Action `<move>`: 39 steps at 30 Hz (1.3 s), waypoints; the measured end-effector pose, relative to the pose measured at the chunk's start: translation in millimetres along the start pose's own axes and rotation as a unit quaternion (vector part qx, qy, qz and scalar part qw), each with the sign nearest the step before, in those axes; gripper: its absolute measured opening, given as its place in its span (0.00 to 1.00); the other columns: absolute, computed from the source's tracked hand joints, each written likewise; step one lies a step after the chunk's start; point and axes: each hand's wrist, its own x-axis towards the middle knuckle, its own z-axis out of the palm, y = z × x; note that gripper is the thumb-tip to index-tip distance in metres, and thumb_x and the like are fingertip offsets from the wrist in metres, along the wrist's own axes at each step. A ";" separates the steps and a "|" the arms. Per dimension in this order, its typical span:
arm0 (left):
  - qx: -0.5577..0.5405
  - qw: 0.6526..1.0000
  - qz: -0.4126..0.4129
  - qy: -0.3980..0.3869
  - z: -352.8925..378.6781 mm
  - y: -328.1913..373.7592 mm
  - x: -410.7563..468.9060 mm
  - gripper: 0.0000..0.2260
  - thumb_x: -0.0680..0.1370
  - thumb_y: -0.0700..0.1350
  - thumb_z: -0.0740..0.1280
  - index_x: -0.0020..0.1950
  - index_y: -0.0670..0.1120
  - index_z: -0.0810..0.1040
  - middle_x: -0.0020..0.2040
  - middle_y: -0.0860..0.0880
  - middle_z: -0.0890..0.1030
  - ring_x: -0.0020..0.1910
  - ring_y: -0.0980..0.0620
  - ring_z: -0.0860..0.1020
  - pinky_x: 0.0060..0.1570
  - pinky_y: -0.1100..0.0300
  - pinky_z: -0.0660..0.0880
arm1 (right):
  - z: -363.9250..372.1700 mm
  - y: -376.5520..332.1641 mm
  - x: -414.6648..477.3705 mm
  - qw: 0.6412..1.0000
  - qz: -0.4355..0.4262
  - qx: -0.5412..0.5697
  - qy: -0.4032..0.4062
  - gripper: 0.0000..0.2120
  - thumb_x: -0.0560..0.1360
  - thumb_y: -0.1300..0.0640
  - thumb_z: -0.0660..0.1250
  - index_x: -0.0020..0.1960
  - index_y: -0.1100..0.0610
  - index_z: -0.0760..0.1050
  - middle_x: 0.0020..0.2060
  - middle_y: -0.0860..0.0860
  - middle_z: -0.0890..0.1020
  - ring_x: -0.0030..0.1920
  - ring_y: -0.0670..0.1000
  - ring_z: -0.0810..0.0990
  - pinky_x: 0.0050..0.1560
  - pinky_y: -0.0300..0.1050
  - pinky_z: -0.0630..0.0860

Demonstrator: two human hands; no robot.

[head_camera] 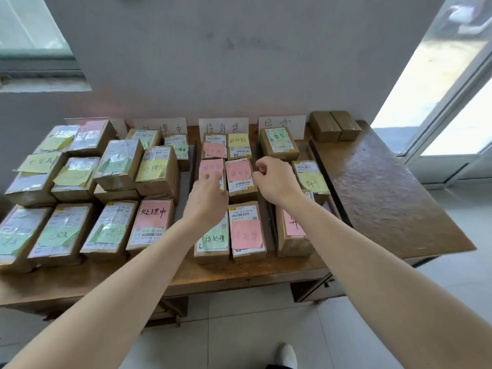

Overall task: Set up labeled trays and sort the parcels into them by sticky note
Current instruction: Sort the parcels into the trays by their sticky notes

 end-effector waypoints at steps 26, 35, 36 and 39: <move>0.013 0.920 0.284 0.270 52.3 317.9 129.0 0.17 0.77 0.43 0.66 0.64 0.40 0.71 0.58 0.41 0.75 0.55 0.42 0.73 0.54 0.49 0.71 | -286.7 148.5 128.6 0.928 -0.107 -0.265 0.240 0.17 0.78 0.54 0.60 0.65 0.59 0.71 0.64 0.54 0.73 0.68 0.55 0.65 0.69 0.48 0.56; 0.037 0.973 0.167 0.155 187.3 368.1 269.4 0.16 0.79 0.44 0.62 0.66 0.42 0.69 0.62 0.45 0.72 0.61 0.45 0.70 0.60 0.53 0.67 | -300.0 293.8 270.9 0.964 -0.072 -0.242 0.081 0.17 0.77 0.55 0.61 0.65 0.60 0.71 0.64 0.55 0.73 0.67 0.57 0.66 0.67 0.50 0.59; 0.047 0.977 0.154 0.139 200.1 364.6 281.1 0.16 0.79 0.44 0.62 0.66 0.42 0.69 0.62 0.45 0.71 0.61 0.45 0.70 0.60 0.53 0.67 | -292.3 306.2 283.2 0.966 -0.067 -0.243 0.060 0.17 0.77 0.56 0.60 0.64 0.60 0.71 0.64 0.55 0.74 0.66 0.57 0.66 0.66 0.50 0.60; 0.071 0.984 0.121 0.108 232.3 355.4 313.2 0.16 0.79 0.45 0.62 0.66 0.42 0.69 0.62 0.44 0.71 0.61 0.44 0.70 0.59 0.52 0.67 | -268.1 339.4 314.7 0.968 -0.061 -0.244 0.018 0.18 0.76 0.56 0.60 0.64 0.60 0.71 0.64 0.55 0.73 0.66 0.58 0.66 0.66 0.52 0.61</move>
